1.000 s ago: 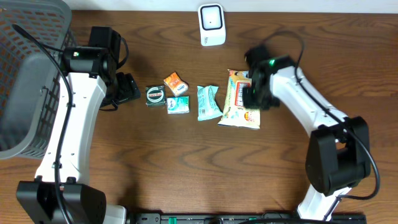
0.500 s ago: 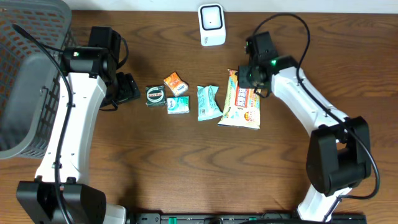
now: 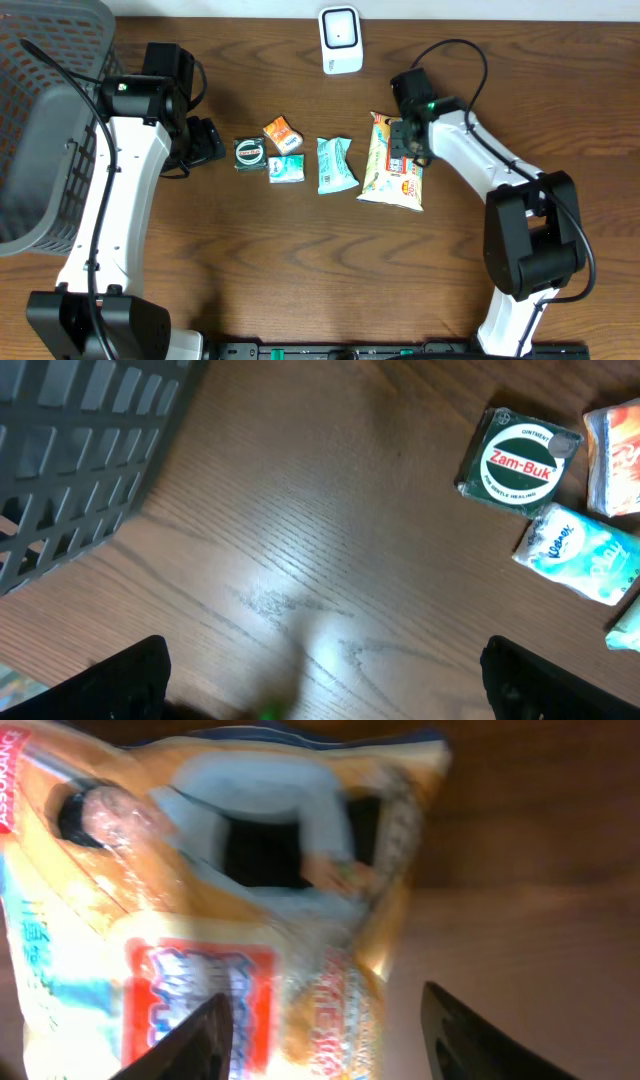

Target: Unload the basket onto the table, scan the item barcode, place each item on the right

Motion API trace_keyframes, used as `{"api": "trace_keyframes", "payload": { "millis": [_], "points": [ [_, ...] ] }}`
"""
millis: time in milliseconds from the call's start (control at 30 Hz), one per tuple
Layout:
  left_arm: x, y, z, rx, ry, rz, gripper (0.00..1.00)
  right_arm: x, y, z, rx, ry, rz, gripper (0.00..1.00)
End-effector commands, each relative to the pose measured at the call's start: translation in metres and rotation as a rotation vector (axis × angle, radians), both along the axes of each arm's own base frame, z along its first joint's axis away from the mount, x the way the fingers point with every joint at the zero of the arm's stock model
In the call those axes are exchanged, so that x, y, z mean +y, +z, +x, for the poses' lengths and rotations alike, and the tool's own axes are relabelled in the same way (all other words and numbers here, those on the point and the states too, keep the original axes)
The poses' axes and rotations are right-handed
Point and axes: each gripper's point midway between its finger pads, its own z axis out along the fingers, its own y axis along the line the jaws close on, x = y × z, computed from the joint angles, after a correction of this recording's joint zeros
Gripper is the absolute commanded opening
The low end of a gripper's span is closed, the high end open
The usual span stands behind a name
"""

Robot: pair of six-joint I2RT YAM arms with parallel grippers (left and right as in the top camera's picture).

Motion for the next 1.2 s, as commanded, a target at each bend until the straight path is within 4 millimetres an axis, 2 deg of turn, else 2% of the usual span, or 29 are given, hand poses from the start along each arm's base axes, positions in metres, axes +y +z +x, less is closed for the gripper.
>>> {"api": "trace_keyframes", "payload": {
  "millis": [0,67,167,367,433,567,633,700,800,900,1067,1167],
  "points": [
    [0.003,-0.002,-0.001,0.011,0.013,0.008,0.98,0.011,0.056,0.013,-0.076,0.013,0.066,0.57],
    [0.003,-0.002,-0.001,0.011,0.013,0.008,0.98,0.026,0.065,0.002,-0.041,0.045,0.136,0.58],
    [0.003,-0.002,-0.001,0.011,0.013,0.008,0.98,0.044,0.062,-0.019,0.038,0.086,0.181,0.58],
    [0.003,-0.002,-0.001,0.011,0.013,0.008,0.98,0.056,0.024,-0.059,0.151,0.139,0.140,0.70],
    [0.003,-0.002,-0.001,0.011,0.013,0.008,0.98,0.054,0.007,-0.067,0.160,0.143,0.115,0.72],
    [0.003,-0.002,-0.001,0.011,0.013,0.008,0.98,0.038,-0.024,-0.084,0.178,0.066,0.057,0.73],
    [0.003,-0.002,-0.001,0.011,0.013,0.008,0.98,0.032,-0.035,-0.092,0.196,0.057,0.050,0.73],
    [0.003,-0.002,-0.001,0.011,0.013,0.008,0.98,0.025,-0.037,-0.096,0.212,0.046,0.030,0.73],
    [0.003,-0.002,-0.001,0.011,0.013,0.008,0.98,0.016,-0.028,-0.097,0.221,0.033,-0.003,0.75],
    [0.003,-0.002,-0.001,0.011,0.013,0.008,0.98,0.015,-0.001,-0.089,0.200,0.026,0.002,0.79],
    [0.003,-0.002,-0.001,0.011,0.013,0.008,0.98,0.031,0.060,-0.061,0.064,0.077,0.053,0.83],
    [0.003,-0.002,-0.001,0.011,0.013,0.008,0.98,0.047,0.083,-0.042,-0.044,0.151,0.081,0.84]
  ]
}}
